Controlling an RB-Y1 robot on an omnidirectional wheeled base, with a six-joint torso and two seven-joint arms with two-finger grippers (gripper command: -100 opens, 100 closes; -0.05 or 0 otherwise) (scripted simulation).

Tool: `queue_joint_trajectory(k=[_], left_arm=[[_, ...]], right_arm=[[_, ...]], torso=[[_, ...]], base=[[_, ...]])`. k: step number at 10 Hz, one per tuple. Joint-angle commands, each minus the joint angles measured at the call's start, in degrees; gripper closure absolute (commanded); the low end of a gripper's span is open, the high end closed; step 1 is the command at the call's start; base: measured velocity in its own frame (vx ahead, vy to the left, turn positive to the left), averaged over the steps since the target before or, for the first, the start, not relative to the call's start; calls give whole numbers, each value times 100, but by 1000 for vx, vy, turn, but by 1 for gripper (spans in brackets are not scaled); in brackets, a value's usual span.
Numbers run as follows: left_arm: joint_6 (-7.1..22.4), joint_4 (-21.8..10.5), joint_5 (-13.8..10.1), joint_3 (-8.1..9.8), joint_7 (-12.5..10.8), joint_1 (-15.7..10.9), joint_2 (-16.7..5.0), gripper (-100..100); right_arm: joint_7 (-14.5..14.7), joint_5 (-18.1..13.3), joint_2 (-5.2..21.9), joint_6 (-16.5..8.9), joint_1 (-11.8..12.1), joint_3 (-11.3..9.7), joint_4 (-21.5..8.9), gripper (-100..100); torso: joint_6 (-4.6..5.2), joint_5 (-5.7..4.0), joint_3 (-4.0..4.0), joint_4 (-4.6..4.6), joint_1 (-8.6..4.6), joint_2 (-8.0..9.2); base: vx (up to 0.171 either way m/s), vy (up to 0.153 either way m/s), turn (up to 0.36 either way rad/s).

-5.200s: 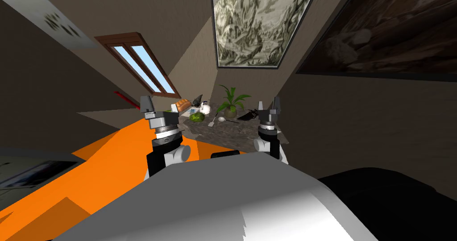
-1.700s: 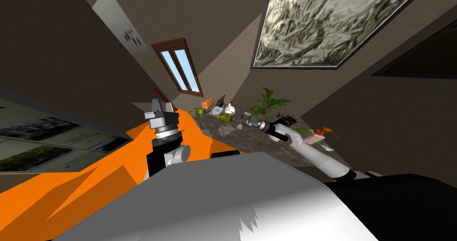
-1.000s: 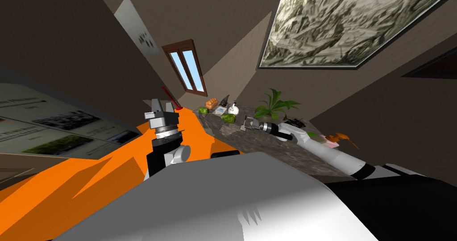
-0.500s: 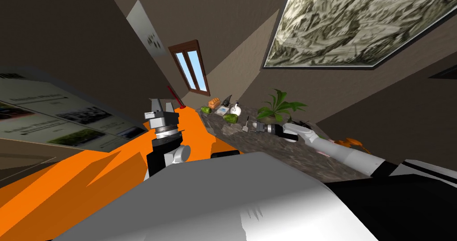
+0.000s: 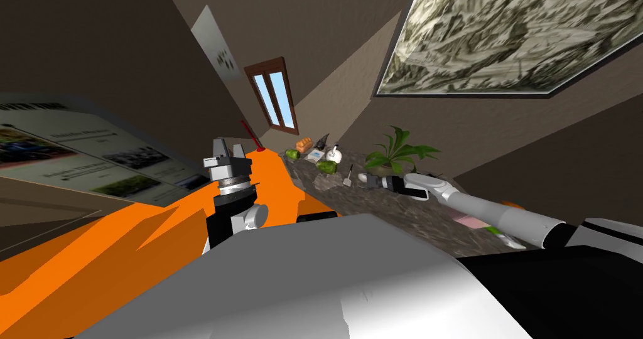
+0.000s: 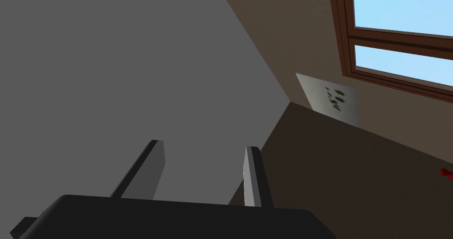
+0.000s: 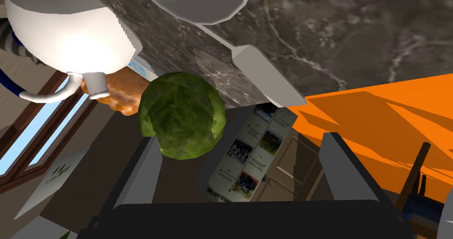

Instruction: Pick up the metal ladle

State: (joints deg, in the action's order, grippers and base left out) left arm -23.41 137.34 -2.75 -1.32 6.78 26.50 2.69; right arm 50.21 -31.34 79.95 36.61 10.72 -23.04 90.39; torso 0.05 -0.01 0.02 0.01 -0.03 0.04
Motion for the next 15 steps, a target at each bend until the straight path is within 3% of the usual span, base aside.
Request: queue_joint_trajectory(k=[1, 6, 8, 9, 10, 14, 15], left_arm=[[0, 0, 0, 0, 0, 0, 0, 0], [0, 0, 0, 0, 0, 0, 0, 0], [0, 0, 0, 0, 0, 1, 0, 0], [0, 0, 0, 0, 0, 1, 0, 0], [0, 0, 0, 0, 0, 0, 0, 0], [0, 0, 0, 0, 0, 0, 0, 0], [0, 0, 0, 0, 0, 0, 0, 0]], right_arm=[[190, -135, 286, -77, -6, -159, -176, -100], [584, -420, 790, -200, 24, -508, -587, -100], [636, -428, 784, -161, 29, -517, -664, -100], [644, -439, 788, -159, 21, -531, -678, 0], [671, -422, 681, -165, 41, -520, -835, -100], [737, -385, 434, -177, 87, -498, -1205, -100], [729, -399, 460, -177, 75, -508, -1147, -100]], torso=[[0, 0, 0, 0, 0, 0], [0, 1, -2, 0, 0, -3], [1, -1, -4, -1, -2, -7], [1, -1, -2, -1, -1, -3], [1, 0, 0, 0, 0, 0], [-1, 1, 8, 4, 7, 14], [0, 1, 8, 4, 7, 15]], base=[[10, 3, 101], [14, -2, 77], [19, -5, 25], [0, 0, 0], [-17, 10, 160], [-35, 16, 160], [-14, 5, 25]])
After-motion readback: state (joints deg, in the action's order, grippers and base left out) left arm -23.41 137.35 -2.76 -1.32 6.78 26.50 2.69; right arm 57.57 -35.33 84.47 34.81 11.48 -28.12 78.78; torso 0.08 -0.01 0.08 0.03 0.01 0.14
